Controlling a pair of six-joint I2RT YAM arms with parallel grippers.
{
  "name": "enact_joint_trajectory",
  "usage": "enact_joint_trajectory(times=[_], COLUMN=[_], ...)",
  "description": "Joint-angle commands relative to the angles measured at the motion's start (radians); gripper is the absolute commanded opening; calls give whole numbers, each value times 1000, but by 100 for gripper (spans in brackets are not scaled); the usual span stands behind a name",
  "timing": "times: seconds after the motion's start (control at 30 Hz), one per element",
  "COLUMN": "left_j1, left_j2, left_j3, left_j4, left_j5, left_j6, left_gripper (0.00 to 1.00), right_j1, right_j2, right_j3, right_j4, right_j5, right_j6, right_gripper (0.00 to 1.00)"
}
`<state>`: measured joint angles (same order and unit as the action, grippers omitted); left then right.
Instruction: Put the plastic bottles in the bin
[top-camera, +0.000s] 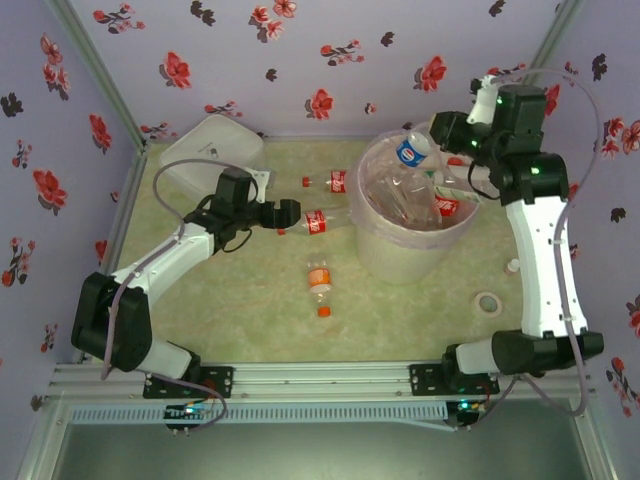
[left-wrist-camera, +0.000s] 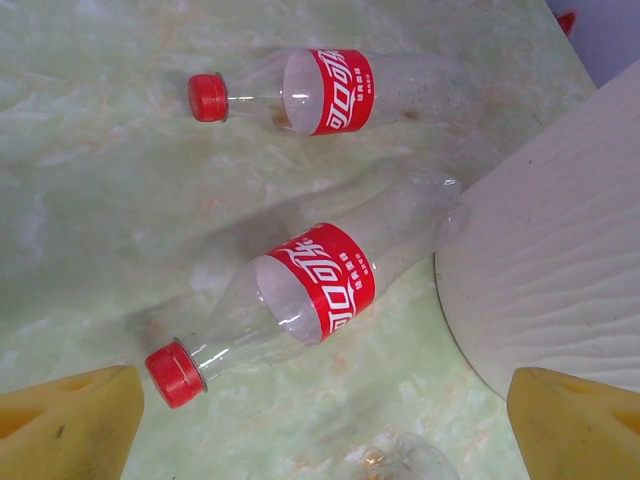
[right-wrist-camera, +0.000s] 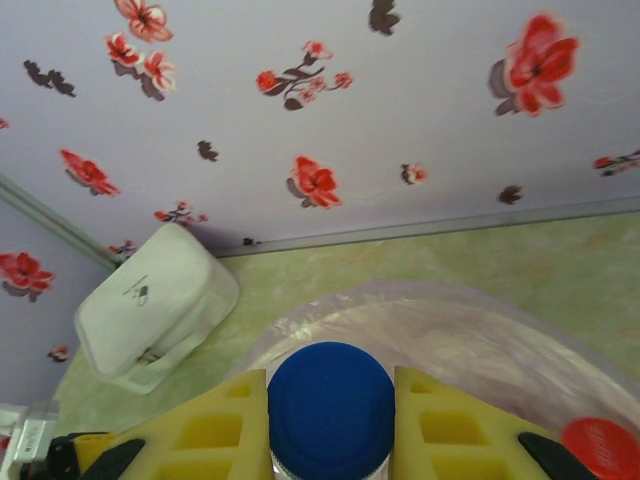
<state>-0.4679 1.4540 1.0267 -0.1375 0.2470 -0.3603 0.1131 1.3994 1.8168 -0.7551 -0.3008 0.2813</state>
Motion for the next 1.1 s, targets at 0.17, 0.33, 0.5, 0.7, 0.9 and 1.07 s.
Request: enact_joint_trajectory(times=[0.17,0.33,0.5,0.7,0.9,1.07], left_j1=[-7,-6,-6,-6,-6,-6], left_j2=[-1,0,17,23,36,50], left_j3=[27,29,47,61,61,71], left_j4=[-18,-30,-59,-75,-67,-67], left_j5=[12,10,4,2,2,4], left_j6=[-3,9,30,52,56,61], left_gripper=[94,94,94,95,95,95], right_j1=[53,58,21,16,14,11], right_j2=[138,179,190,149,114,41], right_j3=[-7,-24,-48,140,317,240], right_j4=[14,-110,-163,-259,-439,-520], right_j5=[-31,20,30,119,326,441], right_j6=[-1,-3,15,-35,-125,-143], right_gripper=[0,0,27,79,81,64])
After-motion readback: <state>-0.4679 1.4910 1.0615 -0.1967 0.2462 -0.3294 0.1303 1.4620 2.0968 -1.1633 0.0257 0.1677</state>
